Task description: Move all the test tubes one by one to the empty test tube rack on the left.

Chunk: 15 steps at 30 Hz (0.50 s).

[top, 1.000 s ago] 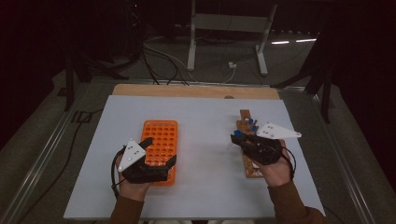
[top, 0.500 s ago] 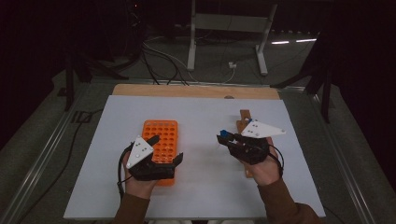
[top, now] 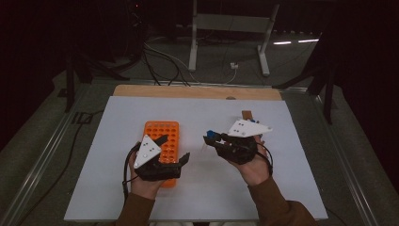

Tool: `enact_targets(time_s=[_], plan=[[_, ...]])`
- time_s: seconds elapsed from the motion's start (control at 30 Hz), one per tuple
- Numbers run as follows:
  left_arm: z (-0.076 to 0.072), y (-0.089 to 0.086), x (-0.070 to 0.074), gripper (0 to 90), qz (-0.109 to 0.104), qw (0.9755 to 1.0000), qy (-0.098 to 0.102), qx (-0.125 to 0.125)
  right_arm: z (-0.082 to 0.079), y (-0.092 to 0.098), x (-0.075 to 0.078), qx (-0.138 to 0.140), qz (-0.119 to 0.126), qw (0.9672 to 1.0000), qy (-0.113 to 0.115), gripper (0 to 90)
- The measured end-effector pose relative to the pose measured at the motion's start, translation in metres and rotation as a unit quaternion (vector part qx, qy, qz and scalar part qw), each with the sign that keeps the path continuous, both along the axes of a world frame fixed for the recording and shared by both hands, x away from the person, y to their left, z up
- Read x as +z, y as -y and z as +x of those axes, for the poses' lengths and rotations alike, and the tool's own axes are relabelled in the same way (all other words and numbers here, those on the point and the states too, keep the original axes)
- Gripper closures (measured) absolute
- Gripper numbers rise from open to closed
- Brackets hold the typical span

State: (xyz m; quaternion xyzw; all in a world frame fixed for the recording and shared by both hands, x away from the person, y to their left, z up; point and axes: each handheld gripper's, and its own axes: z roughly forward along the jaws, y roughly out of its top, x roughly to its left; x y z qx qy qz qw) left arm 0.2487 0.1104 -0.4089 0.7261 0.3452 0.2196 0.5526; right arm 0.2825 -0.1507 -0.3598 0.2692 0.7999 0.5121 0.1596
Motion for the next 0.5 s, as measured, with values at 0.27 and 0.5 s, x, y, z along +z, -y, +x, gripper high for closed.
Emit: enact_targets(time_s=[0.27, 0.5], plan=[[0.001, 0.015, 0.006, 24.1, 0.025, 0.9995, 0.012, -0.016, 0.001, -0.013, 0.003, 0.014, 0.006, 0.9999, -0.007, 76.9], [0.004, 0.022, 0.007, 49.2, 0.038, 0.9984, 0.017, -0.037, -0.002, -0.026, 0.004, 0.031, 0.012, 0.9993, -0.018, 76.9]])
